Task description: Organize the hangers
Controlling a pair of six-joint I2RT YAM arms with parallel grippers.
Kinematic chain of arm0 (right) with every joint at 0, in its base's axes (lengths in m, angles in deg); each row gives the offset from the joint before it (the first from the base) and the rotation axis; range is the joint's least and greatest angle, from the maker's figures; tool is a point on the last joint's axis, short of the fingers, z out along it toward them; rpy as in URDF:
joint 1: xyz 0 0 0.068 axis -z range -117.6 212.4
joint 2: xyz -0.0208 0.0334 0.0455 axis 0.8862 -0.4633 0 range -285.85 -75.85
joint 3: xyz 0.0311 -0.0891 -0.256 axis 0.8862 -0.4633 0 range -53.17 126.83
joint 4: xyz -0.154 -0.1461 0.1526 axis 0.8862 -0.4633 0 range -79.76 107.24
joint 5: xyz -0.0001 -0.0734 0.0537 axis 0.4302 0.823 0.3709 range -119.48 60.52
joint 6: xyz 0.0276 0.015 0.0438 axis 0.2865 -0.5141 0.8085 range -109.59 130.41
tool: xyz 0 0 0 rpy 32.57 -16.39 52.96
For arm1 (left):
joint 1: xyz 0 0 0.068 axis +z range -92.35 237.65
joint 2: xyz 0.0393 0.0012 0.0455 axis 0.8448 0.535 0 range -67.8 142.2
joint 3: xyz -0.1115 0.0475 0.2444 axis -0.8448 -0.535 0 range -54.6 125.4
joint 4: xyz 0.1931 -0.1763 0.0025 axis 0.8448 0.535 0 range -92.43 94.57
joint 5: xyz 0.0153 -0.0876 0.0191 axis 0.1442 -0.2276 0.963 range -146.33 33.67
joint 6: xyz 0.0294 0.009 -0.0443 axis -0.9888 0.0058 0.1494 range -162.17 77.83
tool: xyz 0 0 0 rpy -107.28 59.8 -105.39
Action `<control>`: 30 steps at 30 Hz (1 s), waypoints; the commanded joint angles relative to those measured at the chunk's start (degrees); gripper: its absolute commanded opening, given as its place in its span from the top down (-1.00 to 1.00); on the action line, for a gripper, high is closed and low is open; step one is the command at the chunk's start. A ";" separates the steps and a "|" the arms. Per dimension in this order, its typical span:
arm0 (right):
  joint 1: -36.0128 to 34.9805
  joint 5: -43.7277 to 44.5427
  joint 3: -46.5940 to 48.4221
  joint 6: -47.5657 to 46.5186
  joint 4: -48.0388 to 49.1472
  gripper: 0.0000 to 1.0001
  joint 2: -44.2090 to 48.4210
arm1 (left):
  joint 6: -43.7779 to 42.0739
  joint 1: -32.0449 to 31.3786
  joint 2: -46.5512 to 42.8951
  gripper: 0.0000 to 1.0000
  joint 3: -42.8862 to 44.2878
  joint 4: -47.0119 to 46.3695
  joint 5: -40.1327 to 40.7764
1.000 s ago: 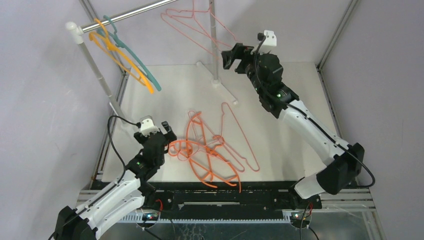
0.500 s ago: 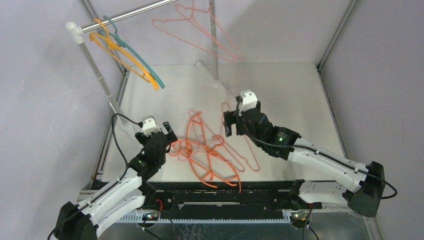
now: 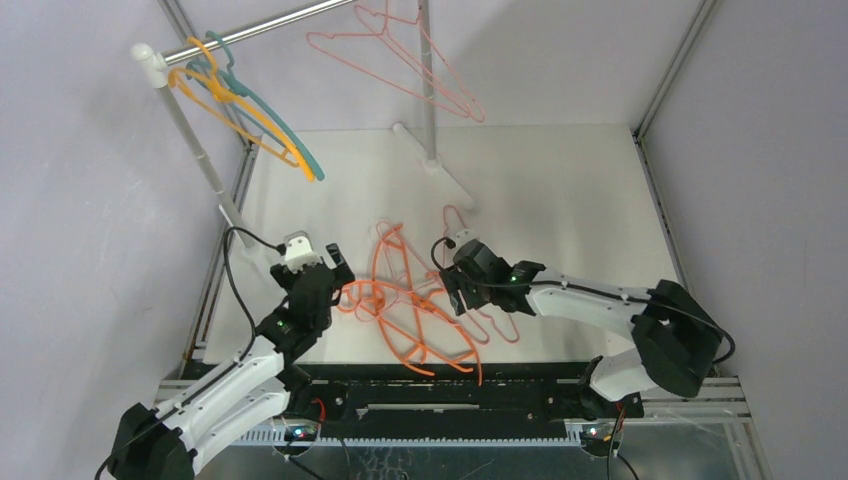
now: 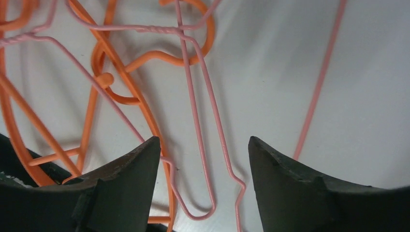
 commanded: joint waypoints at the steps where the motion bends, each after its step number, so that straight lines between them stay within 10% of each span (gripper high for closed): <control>1: 1.48 -5.43 -1.14 1.17 4.98 -0.46 -3.33 | 0.40 0.21 -1.34 -0.99 1.23 -1.30 0.32; 17: 5.14 -4.94 -5.16 2.95 10.23 -0.01 -10.83 | 0.45 0.21 -1.35 -0.99 1.12 -1.45 -0.24; 26: 5.16 -6.59 -5.40 3.05 11.35 1.00 -11.53 | 0.46 0.21 -0.78 -0.99 1.24 -1.45 -0.02; 30: 4.71 -4.40 -5.26 2.76 10.66 1.00 -8.44 | 0.45 0.21 -0.39 -0.99 1.38 -1.53 -0.06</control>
